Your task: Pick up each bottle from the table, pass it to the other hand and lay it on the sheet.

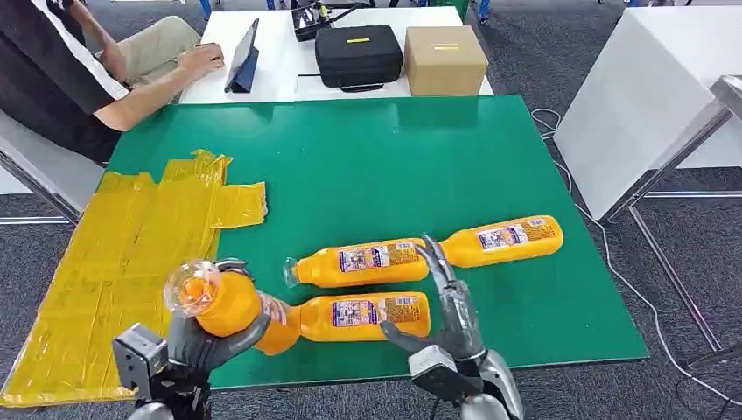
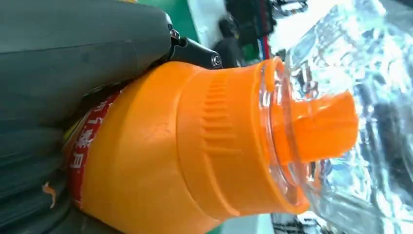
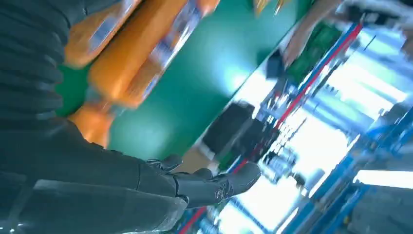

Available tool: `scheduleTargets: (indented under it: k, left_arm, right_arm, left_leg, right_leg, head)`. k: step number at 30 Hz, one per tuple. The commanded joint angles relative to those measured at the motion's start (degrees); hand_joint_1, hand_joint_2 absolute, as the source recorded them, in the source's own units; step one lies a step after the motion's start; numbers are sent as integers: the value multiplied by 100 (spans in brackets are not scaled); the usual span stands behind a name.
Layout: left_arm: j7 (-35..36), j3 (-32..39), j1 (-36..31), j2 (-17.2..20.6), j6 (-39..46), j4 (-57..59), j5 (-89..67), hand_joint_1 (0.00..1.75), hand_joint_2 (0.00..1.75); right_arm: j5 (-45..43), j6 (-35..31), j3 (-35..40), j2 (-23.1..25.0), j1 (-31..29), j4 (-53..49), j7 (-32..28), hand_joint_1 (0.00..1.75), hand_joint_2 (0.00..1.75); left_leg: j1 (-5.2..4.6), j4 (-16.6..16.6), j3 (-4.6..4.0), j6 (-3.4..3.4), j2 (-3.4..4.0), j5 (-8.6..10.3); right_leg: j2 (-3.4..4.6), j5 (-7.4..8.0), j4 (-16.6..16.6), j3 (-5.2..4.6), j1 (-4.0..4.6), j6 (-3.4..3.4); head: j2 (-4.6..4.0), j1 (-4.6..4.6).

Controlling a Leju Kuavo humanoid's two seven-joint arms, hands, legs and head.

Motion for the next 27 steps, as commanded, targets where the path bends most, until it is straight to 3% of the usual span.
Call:
scheduleTargets:
  k: [1,3,5,7,12,14,21,24,27]
  left_arm:
    - [-356,1402,904,-58,654,-455,-872,175,175]
    - [-337,1449,964,-56,877,-550,-1144,175,175]
    - [-257,1457,1076,-52,1816,-594,-2441,175,175]
    - [-202,1398,1106,48,2117,-566,-2907,175,175]
    - [-125,1060,846,311,3112,-110,-4570,175,175]
    - [86,860,664,417,3406,210,-5319,175,175]
    - [756,412,182,582,3846,1017,-6897,175,175]
    - [1261,177,-86,625,3928,1516,-7702,175,175]
    - [1368,68,-224,611,3928,1844,-7737,175,175]
  right_arm:
    - [-225,-568,-757,-730,1370,-1101,25,0,175]
    - [-290,-616,-798,-769,1414,-1140,7,0,175]
    - [-362,-723,-853,-851,1488,-1217,36,0,175]
    - [-401,-783,-899,-893,1542,-1272,45,0,175]
    - [-138,-923,-742,-989,1590,-1202,198,0,175]
    - [-140,-1024,-578,-1066,1513,-1070,247,0,175]
    - [-298,-1110,-236,-1243,1301,-793,324,0,175]
    - [-350,-1028,2,-1249,1029,-522,305,0,175]
    - [-290,-1046,93,-1167,885,-310,297,0,175]
  left_leg:
    - [-1,-7,19,-12,-7,-10]
    - [1,-2,22,-15,-5,-16]
    - [0,-1,16,-19,-9,-16]
    - [0,-2,19,-21,-11,-17]
    - [-2,-7,25,-21,-21,-12]
    - [0,-10,30,-22,-21,-8]
    - [-2,-15,25,-19,-16,-11]
    - [0,-24,48,-24,-21,-11]
    - [1,-21,43,-17,-10,-4]
  right_leg:
    - [-9,-12,-8,23,-2,0]
    - [-3,-17,-6,26,0,3]
    - [-2,-15,-2,18,-1,2]
    - [-4,-16,-4,21,-1,3]
    - [-17,-15,-7,24,-3,2]
    - [-19,-12,-10,-21,-1,0]
    - [-12,-10,-15,-27,-2,-2]
    - [-18,-12,-28,51,-1,-1]
    - [-10,-5,-25,45,1,-1]
  head:
    - [0,2]
    - [-2,2]
    - [-2,0]
    - [-2,0]
    - [0,2]
    - [0,0]
    - [0,0]
    - [-2,2]
    - [-2,0]
